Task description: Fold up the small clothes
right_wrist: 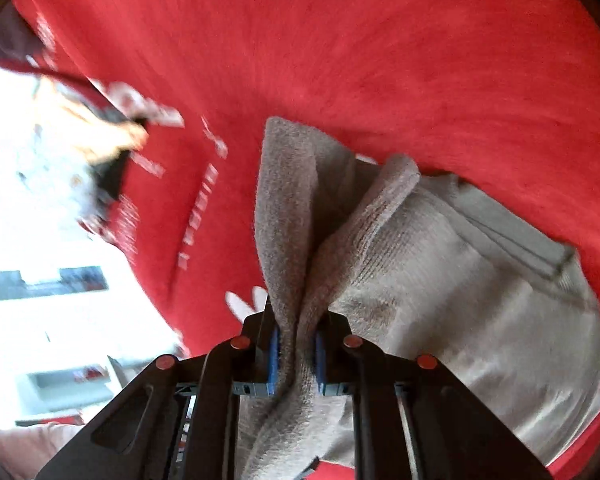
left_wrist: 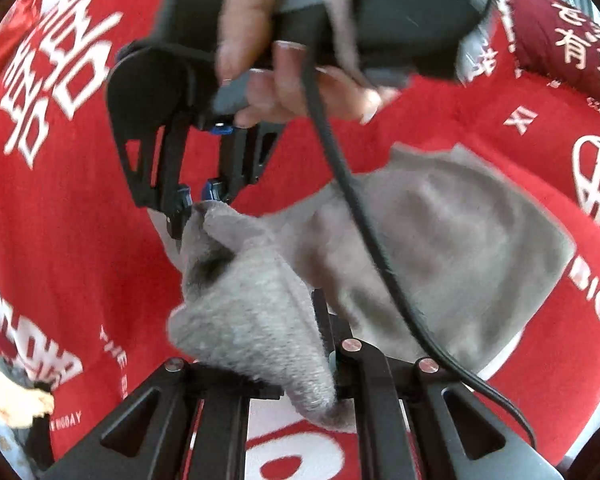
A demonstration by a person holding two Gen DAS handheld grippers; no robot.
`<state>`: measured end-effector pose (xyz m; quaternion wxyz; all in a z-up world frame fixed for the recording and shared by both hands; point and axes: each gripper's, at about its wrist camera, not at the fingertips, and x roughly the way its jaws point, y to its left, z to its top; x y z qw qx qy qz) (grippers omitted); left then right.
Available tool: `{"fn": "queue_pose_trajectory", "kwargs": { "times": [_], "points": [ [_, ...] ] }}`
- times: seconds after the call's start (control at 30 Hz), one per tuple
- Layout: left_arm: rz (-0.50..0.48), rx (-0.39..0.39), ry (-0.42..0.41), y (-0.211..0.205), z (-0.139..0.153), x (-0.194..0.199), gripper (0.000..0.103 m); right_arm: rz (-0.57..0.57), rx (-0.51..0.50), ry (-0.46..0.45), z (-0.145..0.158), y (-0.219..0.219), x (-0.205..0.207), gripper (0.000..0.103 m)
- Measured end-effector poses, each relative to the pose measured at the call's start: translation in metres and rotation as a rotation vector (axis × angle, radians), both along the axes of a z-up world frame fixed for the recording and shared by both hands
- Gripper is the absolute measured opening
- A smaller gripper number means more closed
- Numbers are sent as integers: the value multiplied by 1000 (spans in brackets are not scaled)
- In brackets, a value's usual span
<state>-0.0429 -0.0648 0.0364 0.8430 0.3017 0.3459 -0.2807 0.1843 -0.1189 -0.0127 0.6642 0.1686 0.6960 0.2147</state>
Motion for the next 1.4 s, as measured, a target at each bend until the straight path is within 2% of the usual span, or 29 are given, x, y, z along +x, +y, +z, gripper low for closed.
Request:
{"fn": "queue_pose_trajectory", "kwargs": {
  "times": [0.2,0.33,0.4,0.5,0.67,0.73,0.8,0.83,0.87,0.9,0.93,1.0,1.13,1.27,1.4],
  "points": [
    [-121,-16,-44,-55,28,-26,11,-174,132,-180,57,-99,-53,15],
    [-199,-20,-32,-98,29,-45,11,-301,181,-248,70,-170,-98,15],
    [-238,6,-14,-122,18,-55,11,-362,179,-249,65,-195,-117,15],
    [-284,36,23,-151,-5,-67,11,-443,141,-220,41,-235,-146,15],
    [-331,112,84,-182,-45,-84,11,-530,30,-118,-20,-279,-180,15],
    [-324,139,109,-184,-56,-87,11,-533,-8,-87,-40,-286,-188,18],
    [-309,138,108,-180,-55,-93,11,-550,-7,-96,-47,-292,-191,21],
    [-306,135,113,-178,-53,-92,13,-559,-4,-100,-47,-293,-191,26],
    [-301,133,124,-177,-51,-92,18,-564,-14,-98,-48,-296,-191,38],
    [-298,125,150,-174,-50,-90,34,-564,-33,-92,-47,-297,-191,43],
    [-292,112,170,-168,-45,-87,54,-565,-42,-88,-47,-297,-193,44],
    [-267,79,153,-154,-36,-89,67,-584,-51,-67,-43,-302,-196,44],
    [-235,35,173,-127,-12,-91,67,-616,-66,-60,-24,-298,-211,44],
    [-105,-21,208,-98,1,-61,67,-656,-48,-69,-3,-291,-244,44],
    [76,-46,304,-67,-10,-13,67,-700,22,-103,17,-283,-280,44]
  ]
}}
